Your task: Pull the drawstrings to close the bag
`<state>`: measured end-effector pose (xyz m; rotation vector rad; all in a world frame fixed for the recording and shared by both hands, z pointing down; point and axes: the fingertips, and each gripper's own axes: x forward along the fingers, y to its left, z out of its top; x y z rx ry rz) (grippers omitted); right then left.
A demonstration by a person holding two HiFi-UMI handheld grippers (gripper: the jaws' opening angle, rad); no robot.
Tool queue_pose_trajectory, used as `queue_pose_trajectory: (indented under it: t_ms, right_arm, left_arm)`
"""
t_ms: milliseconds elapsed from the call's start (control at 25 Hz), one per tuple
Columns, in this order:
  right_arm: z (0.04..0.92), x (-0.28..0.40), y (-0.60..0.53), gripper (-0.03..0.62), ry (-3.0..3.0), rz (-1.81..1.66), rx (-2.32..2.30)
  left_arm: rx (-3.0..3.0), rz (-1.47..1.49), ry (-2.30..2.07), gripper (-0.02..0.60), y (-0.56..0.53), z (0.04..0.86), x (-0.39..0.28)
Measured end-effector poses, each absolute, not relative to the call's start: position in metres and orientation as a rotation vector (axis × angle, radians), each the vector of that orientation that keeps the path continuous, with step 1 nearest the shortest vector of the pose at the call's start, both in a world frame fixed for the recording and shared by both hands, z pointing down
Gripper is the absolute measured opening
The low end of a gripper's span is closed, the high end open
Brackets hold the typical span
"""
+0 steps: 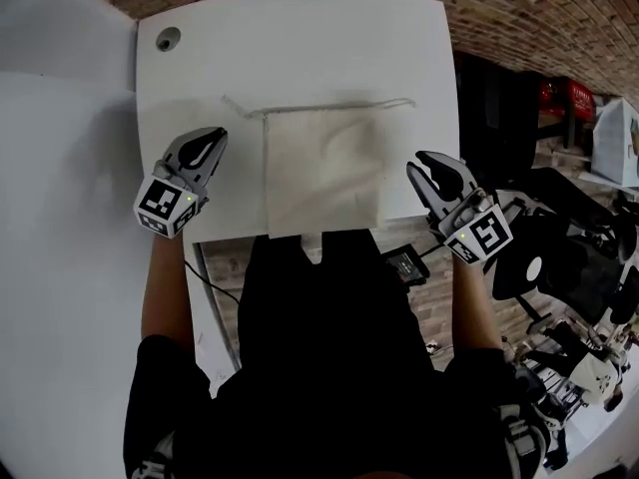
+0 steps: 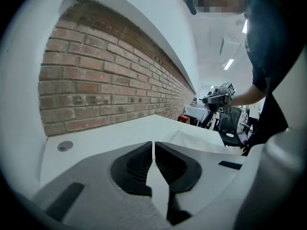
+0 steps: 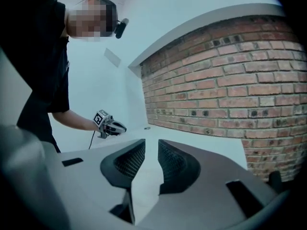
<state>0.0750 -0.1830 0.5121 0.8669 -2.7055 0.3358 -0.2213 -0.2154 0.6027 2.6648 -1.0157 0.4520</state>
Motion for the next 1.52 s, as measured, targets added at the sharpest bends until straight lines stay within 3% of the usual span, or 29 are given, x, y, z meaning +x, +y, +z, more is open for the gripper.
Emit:
queue_pose_trajectory:
  t_ms: [240,480,560,1000,1520]
  right_arm:
    - [0.576,0.14,-0.243,0.108,-2.555,0.305,0.829]
    - [0.663,0.154,-0.271,0.17,-2.409,0.299,0.622]
    - [0.679,0.156,-0.28,0.172,-2.381,0.276,0.596]
    - [0.722,0.159,-0.304,0.17,-2.34,0.223,0.428]
    - [0.728,0.158,-0.305,0.138,-2.311,0.172,0.377]
  left_arm:
    - [2.62,0.59,-1.031,0.02,-0.241,0.639,-0.225]
    - [2.619,0.625,-0.945,0.046,-0.25,0.664,-0.219]
    - [2.626,0.671,-0.908,0.08,-0.254,0.673,-0.216]
    - [2.692,0.672,-0.711,0.123,-0.269,0.695,-0.229]
    - [2.748,1.237,-0.213,0.167,-0.285,0.737,-0.226]
